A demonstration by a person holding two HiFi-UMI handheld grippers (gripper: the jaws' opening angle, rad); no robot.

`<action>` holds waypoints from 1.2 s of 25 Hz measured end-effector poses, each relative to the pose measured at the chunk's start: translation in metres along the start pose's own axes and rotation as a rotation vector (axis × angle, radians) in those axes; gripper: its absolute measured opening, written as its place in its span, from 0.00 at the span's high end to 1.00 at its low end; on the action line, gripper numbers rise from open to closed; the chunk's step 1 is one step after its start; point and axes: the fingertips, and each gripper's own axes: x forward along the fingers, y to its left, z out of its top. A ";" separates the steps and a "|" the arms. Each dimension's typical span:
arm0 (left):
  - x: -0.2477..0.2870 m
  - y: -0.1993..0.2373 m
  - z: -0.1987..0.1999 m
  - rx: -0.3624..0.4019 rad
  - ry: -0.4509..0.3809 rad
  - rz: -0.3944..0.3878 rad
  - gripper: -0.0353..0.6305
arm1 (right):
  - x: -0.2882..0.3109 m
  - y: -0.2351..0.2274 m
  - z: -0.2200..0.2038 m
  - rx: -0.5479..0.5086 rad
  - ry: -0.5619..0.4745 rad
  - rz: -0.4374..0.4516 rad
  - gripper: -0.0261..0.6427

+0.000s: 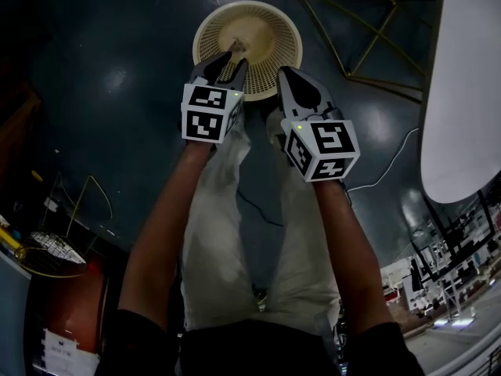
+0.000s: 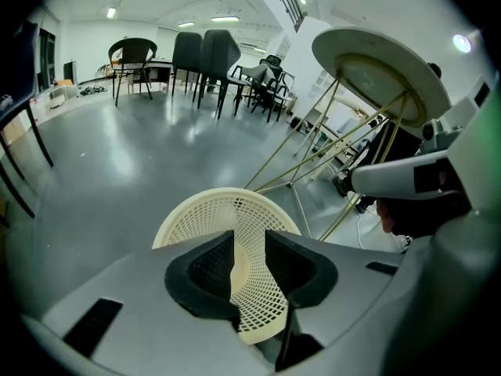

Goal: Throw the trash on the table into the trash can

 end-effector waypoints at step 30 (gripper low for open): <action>-0.153 -0.049 0.052 0.063 0.005 0.003 0.85 | -0.086 0.078 0.078 -0.094 0.003 0.066 0.93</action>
